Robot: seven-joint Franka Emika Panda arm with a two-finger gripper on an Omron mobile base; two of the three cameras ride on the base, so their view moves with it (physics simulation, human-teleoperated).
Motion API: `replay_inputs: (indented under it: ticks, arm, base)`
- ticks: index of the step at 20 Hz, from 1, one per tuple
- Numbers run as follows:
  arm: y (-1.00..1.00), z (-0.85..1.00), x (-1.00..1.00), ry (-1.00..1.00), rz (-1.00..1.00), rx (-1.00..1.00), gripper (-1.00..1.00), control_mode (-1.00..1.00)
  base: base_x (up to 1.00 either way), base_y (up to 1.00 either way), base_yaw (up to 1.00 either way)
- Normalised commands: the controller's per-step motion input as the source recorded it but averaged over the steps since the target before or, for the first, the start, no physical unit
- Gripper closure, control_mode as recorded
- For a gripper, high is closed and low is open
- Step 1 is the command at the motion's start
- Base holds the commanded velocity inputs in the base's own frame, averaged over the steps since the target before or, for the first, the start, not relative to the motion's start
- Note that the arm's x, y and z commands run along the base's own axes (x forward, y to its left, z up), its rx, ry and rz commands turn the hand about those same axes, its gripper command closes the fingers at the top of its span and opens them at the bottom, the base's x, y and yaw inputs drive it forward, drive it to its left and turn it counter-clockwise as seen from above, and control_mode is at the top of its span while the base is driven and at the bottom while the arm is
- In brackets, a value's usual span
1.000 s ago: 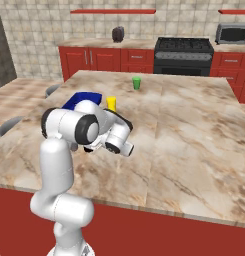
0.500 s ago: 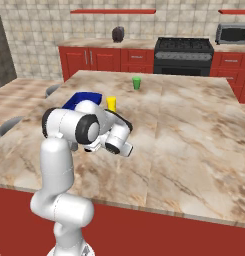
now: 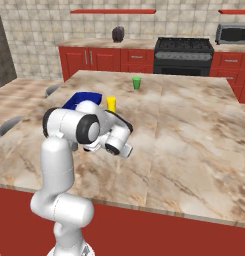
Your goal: Place the drinks on the dining counter in a tight cluster.
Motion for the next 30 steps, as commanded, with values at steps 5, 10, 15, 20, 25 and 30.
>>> replay_inputs:
  ticks: [5,10,15,20,25,30]
  arm:
    - [-0.06,0.0,0.07,0.0,0.0,0.16,1.0,-1.0]
    - [0.0,-0.09,0.0,0.0,0.0,0.0,1.0,-1.0]
    - [0.0,-0.15,0.0,0.0,0.0,0.0,1.0,-1.0]
    - [0.0,0.0,0.0,0.0,0.0,0.0,1.0,-1.0]
    - [0.0,0.0,0.0,0.0,0.0,0.0,1.0,-1.0]
    - [0.0,0.0,0.0,0.0,0.0,0.0,-1.0,-1.0]
  base:
    - [0.0,0.0,0.0]
    - [0.0,0.0,0.0]
    - [0.0,0.0,0.0]
    - [0.0,0.0,0.0]
    - [0.0,0.0,0.0]
    - [0.0,0.0,0.0]
